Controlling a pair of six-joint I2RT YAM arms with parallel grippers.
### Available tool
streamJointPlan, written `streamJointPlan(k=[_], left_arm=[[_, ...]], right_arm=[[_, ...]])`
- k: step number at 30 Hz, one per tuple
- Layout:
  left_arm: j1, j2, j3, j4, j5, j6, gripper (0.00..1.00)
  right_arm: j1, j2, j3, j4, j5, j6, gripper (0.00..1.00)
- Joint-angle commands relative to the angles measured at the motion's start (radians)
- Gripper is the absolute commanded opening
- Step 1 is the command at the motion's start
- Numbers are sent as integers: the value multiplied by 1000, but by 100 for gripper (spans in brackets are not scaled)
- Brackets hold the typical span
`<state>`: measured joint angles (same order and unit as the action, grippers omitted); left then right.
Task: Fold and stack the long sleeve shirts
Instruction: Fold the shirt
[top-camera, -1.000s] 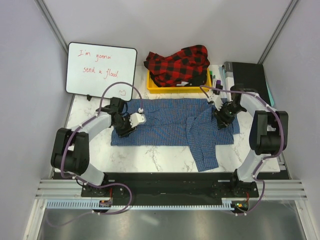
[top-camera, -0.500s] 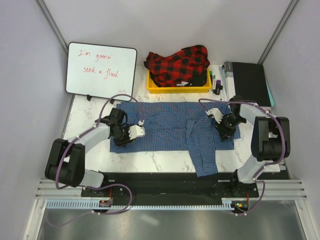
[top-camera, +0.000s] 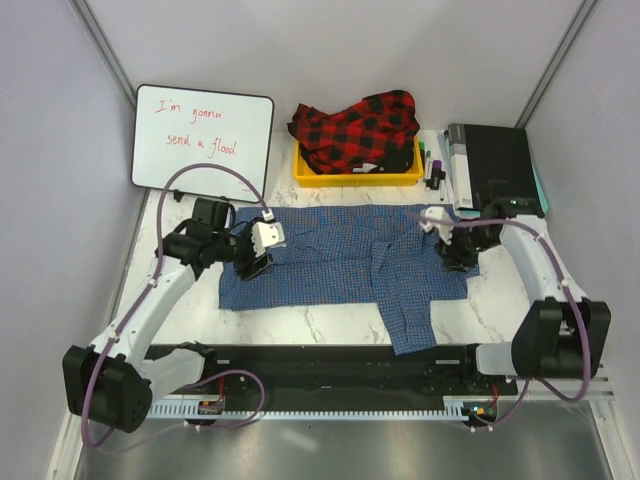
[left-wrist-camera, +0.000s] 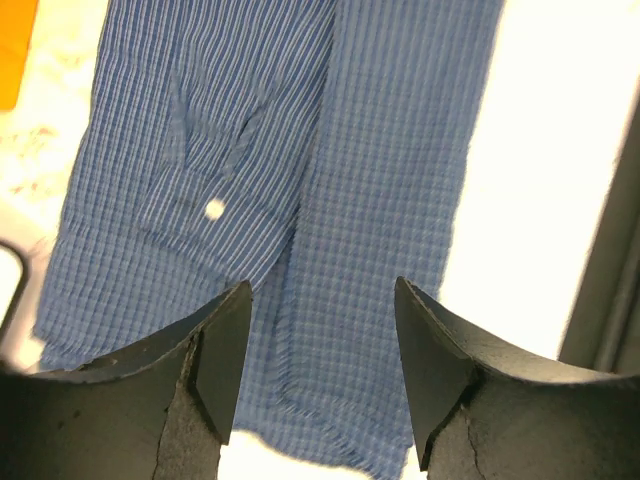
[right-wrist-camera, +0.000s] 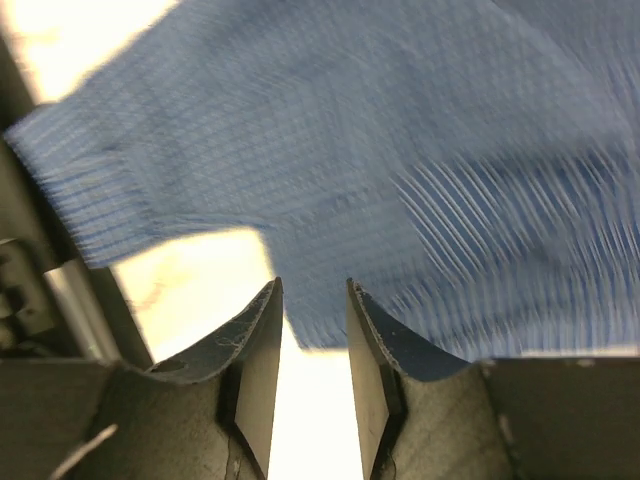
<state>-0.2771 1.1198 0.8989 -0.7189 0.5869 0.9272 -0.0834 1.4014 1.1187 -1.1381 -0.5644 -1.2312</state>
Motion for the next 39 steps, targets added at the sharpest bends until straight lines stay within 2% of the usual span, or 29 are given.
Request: streamJointPlan(k=[1,3,4,7,16,25,28,34,37,39], left_arm=[[-1,-52,12,47,223,-264,66],[-1,-95,-11,87,240,-319,67],[-1,-106,-18,111,231,-383,67],[1,-101,-8,142,179,-450,67],[58,-75,29,95,168,-530,67],[65,-28,49,79,205,-528,67],[65,-22,49,79,214,-528,67],[65,-17,38,87,214,-525,67],[69,-5,34,104,218,-548,66],[73,2,32,119,232,-576,66]], right_arm=[[167,-125,-106,-103,-85,-209,38],[290,-154,-160,-49,-57,-209,37],[333,-159,-177,-26,-39,-208,36],[544,-160,-223,61,26,-188,34],[893,-105,-310,201,135,-197,35],[1036,-21,-341,167,247,-358,39],[1044,10,-342,158,279,-398,41],[1048,54,-376,247,314,-393,42],[1048,90,-366,264,299,-367,39],[1050,82,-373,288,287,-353,27]])
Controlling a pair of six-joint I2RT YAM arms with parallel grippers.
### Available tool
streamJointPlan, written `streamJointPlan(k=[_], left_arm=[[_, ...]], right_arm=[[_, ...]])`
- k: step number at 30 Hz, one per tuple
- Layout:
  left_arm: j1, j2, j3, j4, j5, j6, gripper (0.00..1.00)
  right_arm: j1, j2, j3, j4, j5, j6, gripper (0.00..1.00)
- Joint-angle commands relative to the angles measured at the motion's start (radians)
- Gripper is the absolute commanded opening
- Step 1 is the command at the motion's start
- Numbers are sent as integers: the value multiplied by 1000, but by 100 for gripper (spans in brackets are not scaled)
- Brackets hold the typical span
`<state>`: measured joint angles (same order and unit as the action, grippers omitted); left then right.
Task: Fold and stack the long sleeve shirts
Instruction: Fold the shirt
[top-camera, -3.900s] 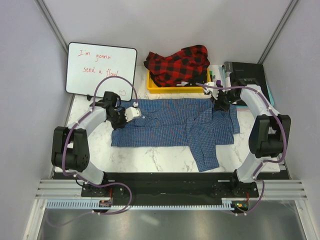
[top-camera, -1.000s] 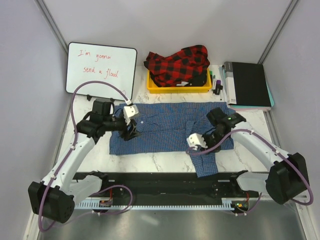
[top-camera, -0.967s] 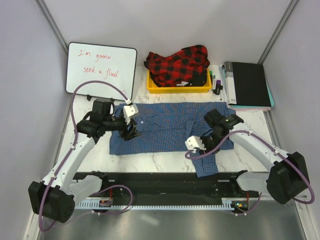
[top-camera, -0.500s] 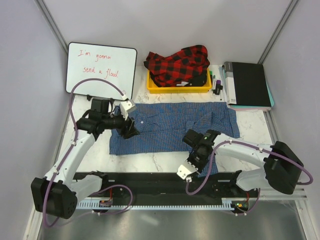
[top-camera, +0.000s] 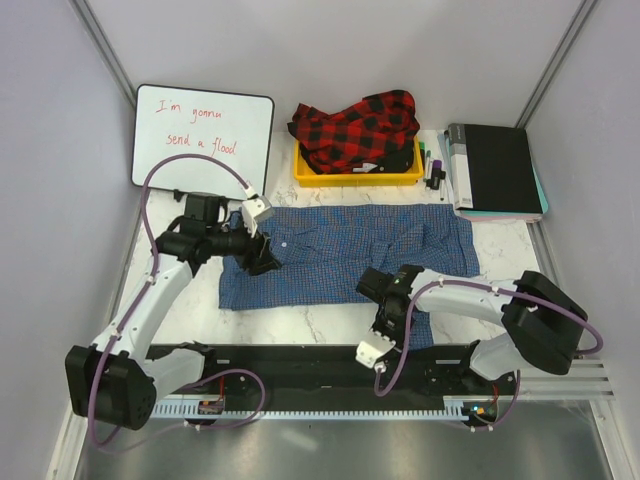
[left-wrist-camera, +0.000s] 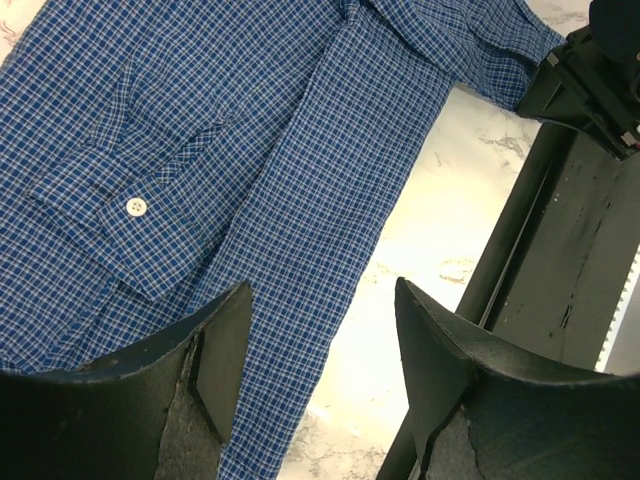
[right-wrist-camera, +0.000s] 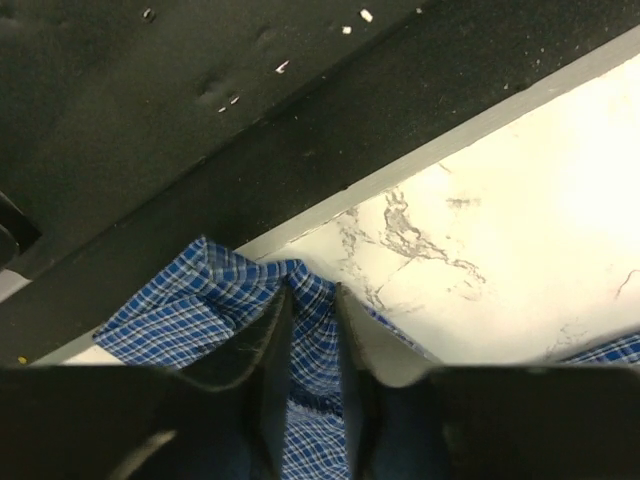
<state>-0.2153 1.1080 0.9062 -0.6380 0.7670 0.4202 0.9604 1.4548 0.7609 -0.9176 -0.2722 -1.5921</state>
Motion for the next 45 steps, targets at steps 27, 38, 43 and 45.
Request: streamJointPlan(k=[27,38,43,45], left_arm=[[-151,102,-70,475,100,-796,86],[-208,170,-217,814,-57,-1020,84],[-219,272,-211,897,-63,-1058,84],[-223,297,-210,948,-40,-1097,84]], right_arm=[[-357,384,905,-44,-341,549,0],[-367,378,943,-17,-436,627,1],[-370,378,959,-10,-453,643,2],[-370,375,956,5,-453,661,2]])
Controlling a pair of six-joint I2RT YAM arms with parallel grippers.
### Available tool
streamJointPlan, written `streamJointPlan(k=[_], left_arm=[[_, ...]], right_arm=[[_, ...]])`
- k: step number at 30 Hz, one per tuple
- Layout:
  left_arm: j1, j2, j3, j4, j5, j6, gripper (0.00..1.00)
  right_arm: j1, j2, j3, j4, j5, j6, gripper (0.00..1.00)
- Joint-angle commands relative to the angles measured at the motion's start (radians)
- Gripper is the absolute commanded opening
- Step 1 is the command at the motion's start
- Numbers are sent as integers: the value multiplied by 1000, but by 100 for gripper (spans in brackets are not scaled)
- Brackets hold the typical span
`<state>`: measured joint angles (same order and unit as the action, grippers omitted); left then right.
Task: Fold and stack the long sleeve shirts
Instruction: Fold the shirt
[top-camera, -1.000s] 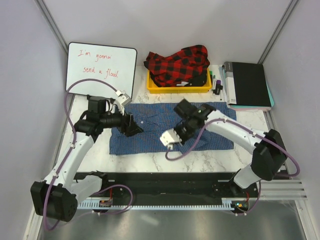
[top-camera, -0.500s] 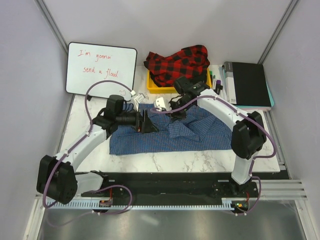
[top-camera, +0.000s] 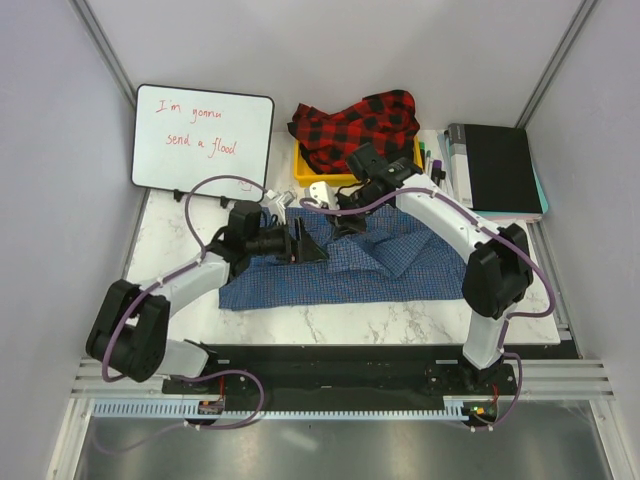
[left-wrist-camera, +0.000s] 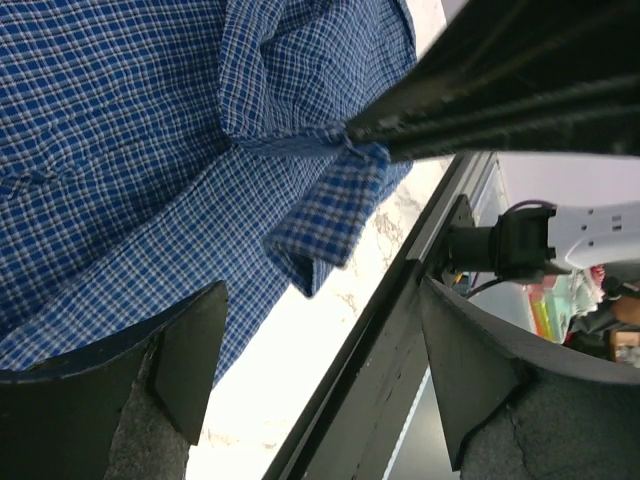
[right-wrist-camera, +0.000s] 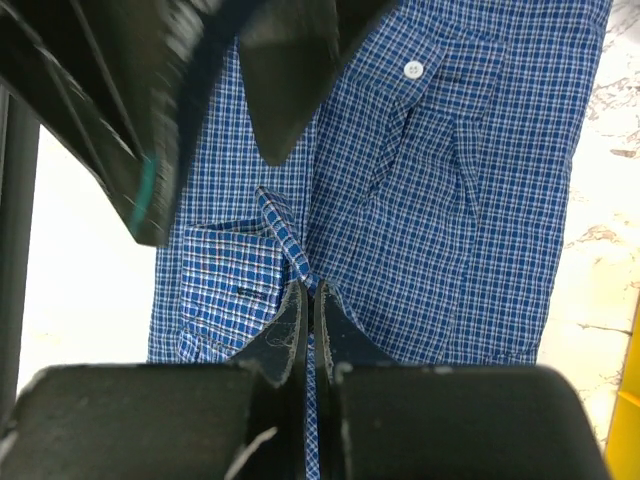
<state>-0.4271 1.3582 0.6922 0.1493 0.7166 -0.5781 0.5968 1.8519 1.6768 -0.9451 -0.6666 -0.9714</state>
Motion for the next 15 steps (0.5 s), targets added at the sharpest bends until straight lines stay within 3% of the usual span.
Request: streamJointPlan(k=[1,9,15], left_arm=[[-24,67,9,183,35,-104,84],[-47,128,36,208,27,-150,67],[-47,134,38,197,-3,-160,72]], right_arm=[[-6,-22,40,40,-56,48,2],[-26,-52,15,58,-102,59,4],[-37,-89,3,54,-129,46,4]])
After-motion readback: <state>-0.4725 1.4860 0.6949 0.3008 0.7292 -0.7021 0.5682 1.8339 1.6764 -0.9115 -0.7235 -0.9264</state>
